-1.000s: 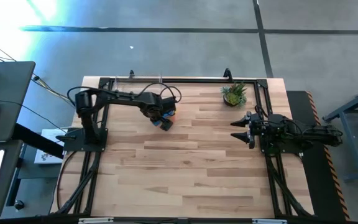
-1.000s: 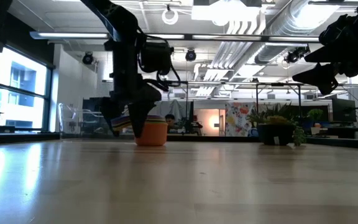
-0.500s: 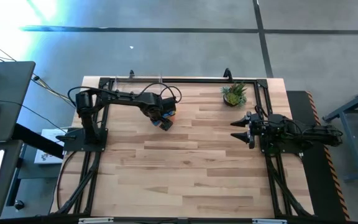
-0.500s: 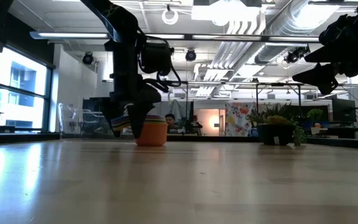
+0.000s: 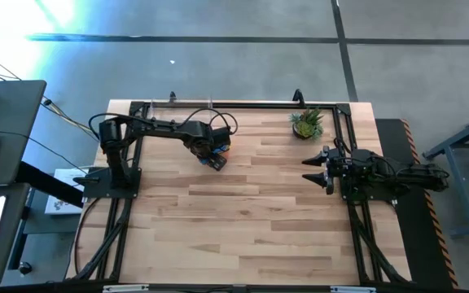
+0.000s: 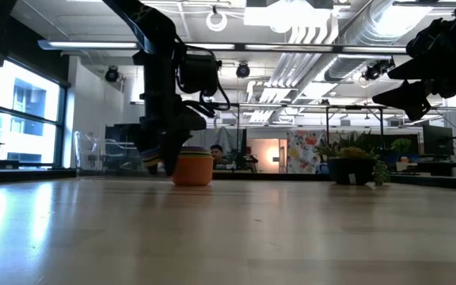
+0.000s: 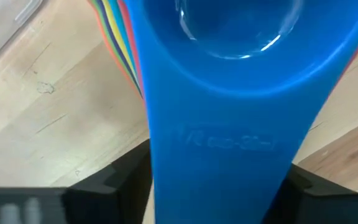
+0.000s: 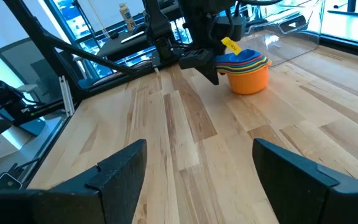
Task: Nest measuring cups in basket
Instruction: Put the stacked colored measuring cups into the transparent bin
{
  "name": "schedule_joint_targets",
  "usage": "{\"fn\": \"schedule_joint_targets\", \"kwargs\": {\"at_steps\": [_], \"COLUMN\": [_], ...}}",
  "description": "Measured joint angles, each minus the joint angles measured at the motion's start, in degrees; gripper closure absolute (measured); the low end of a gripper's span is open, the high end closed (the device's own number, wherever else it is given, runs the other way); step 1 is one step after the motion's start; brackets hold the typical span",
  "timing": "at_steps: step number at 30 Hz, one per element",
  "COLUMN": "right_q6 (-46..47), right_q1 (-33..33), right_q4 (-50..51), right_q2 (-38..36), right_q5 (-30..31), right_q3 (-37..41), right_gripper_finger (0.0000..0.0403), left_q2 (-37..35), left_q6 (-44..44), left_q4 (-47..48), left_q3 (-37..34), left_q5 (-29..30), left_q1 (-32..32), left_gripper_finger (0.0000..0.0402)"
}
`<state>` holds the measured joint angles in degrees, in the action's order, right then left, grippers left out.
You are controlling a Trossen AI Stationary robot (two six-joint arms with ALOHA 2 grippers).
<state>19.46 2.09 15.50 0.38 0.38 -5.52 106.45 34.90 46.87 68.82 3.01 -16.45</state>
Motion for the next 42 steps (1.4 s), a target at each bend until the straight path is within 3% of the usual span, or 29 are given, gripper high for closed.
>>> {"fn": "schedule_joint_targets", "kwargs": {"at_steps": [10,42], "right_q6": [0.0,0.0], "right_q1": [0.0,0.0], "right_q4": [0.0,0.0], "right_q2": [0.0,0.0], "right_q5": [0.0,0.0], "right_q3": [0.0,0.0], "right_gripper_finger": [0.0119,0.0119], "left_q2": [0.0,-3.1], "left_q6": [0.5,-3.7], "left_q4": [0.0,2.0], "left_q3": [0.0,0.0], "left_q5": [0.0,0.2], "left_q1": [0.0,0.0], "left_gripper_finger": [0.0271,0.0272]}}
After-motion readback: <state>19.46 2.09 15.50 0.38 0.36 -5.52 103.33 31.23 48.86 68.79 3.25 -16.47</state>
